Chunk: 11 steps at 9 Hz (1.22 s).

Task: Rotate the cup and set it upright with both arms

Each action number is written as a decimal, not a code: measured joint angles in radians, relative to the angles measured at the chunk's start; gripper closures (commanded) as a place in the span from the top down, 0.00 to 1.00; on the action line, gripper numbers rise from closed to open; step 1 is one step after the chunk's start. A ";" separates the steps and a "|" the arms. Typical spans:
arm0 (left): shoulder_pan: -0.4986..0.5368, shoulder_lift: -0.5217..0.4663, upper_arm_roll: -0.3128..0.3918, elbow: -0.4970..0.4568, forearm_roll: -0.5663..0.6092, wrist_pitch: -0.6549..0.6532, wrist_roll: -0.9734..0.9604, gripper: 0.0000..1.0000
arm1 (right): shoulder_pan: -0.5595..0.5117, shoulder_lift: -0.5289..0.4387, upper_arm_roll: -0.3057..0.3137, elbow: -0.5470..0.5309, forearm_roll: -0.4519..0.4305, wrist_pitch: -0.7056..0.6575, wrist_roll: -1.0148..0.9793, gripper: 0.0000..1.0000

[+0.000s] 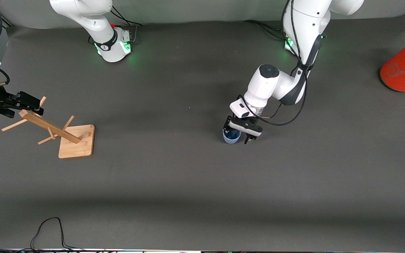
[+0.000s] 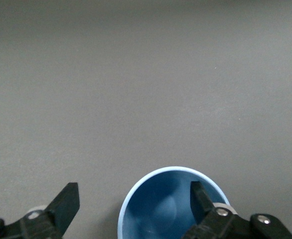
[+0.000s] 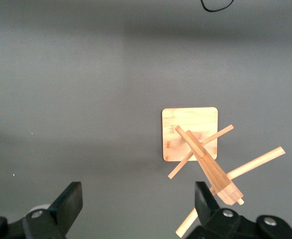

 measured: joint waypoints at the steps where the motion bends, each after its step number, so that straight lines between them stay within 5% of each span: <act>1: 0.000 -0.017 0.000 0.005 0.000 -0.052 -0.001 1.00 | 0.000 0.000 0.000 0.000 0.000 -0.001 0.000 1.00; 4: 0.001 -0.109 0.006 0.109 -0.001 -0.358 -0.001 1.00 | 0.000 0.000 0.000 0.000 -0.001 -0.003 0.000 1.00; 8: 0.069 -0.135 0.015 0.504 -0.001 -0.975 -0.005 1.00 | 0.000 0.000 0.000 0.001 -0.001 -0.004 0.000 1.00; 11: 0.180 -0.247 0.024 0.581 0.003 -1.318 0.038 1.00 | 0.001 0.000 0.000 0.002 -0.001 -0.004 0.000 1.00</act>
